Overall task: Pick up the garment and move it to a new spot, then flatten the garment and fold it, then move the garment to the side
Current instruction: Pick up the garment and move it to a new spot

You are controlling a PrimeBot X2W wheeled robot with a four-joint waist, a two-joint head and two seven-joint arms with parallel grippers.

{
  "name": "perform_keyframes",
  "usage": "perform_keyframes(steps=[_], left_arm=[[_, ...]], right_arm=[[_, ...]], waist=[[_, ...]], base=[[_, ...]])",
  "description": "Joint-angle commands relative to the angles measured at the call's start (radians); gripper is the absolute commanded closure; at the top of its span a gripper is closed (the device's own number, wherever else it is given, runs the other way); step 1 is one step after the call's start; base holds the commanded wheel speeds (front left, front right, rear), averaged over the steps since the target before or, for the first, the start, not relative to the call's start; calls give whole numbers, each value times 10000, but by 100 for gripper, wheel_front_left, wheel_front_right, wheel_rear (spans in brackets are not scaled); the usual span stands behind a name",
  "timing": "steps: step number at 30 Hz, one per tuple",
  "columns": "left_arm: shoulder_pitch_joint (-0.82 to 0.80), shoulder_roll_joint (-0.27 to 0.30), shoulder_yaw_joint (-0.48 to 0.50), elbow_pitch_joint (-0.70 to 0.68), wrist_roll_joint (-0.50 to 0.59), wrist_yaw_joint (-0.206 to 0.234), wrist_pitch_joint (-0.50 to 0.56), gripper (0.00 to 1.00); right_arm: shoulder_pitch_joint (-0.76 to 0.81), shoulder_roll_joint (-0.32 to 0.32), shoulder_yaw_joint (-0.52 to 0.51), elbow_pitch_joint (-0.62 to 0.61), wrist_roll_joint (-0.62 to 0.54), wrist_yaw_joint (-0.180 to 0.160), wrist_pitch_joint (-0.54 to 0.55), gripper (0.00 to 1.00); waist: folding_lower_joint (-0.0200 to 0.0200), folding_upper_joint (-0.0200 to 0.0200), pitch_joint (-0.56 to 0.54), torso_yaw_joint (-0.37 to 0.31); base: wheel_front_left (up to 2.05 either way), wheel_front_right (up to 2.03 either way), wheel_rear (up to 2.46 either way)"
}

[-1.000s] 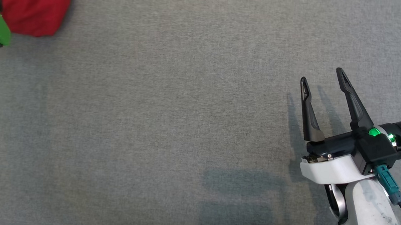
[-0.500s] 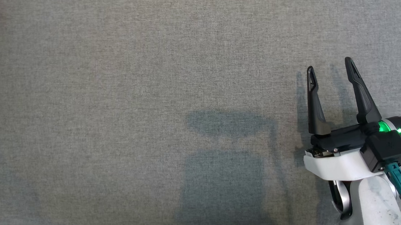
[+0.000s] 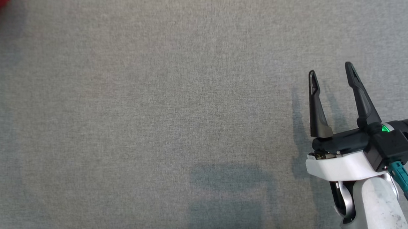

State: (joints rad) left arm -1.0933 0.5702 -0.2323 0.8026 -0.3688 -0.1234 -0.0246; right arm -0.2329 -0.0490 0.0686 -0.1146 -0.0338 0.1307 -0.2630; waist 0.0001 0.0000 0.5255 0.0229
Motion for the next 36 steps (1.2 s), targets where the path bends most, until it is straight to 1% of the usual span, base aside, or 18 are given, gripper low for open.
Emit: perform_keyframes(steps=[1, 5, 11, 16, 18, 22, 25, 29, 33, 36], left_arm=[[-144, 43, -135, -203, -7, -37, -4, 100], [-83, -100, -742, -948, -132, -61, 108, 100], [388, -273, -2198, -2668, -653, -64, 372, 100], [961, -489, -3573, -4250, -1257, -67, 676, 100], [1250, -694, -3950, -4740, -1499, -67, 695, 100], [2028, -1353, -4515, -5411, -1760, -66, 457, 100], [2760, -1944, -4825, -5433, -1921, 120, 82, 100], [3645, -2706, -4986, -4830, -2147, 459, -685, 100], [4370, -3410, -4952, -3624, -2177, 870, -1802, 100], [4768, -3713, -4689, -2594, -2208, 1038, -2270, 100]], right_arm=[[163, -25, -38, 88, 96, 1, -30, 0], [436, -27, -128, 261, 289, 1, -30, 0], [929, -24, -388, 498, 540, 1, -30, 0], [1416, -25, -640, 594, 672, 1, -28, 0], [1601, -24, -714, 630, 686, 1, -28, 0], [1956, -24, -836, 684, 753, 1, -28, 0], [2106, -24, -858, 698, 805, 1, -28, 0], [2115, -24, -755, 681, 885, 1, -28, 0], [2003, -21, -608, 711, 986, 1, -28, 0], [1915, -25, -461, 737, 1041, 1, -28, 0]], waist=[[-1, 0, -954, -44], [-1, 0, -1872, -158], [-1, 0, -3087, -453], [-1, 0, -3852, -810], [-1, 0, -4048, -949], [-1, 0, -4266, -1217], [-1, 0, -4275, -1419], [-1, 0, -4126, -1643], [-1, 0, -3920, -1821], [-1, 0, -3777, -1943]], base=[[0, 0, 0], [0, 0, 0], [0, 0, 0], [0, 0, 0], [0, 0, 0], [0, 0, 0], [0, 0, 0], [0, 0, 0], [0, 0, 0], [0, 0, 0]])
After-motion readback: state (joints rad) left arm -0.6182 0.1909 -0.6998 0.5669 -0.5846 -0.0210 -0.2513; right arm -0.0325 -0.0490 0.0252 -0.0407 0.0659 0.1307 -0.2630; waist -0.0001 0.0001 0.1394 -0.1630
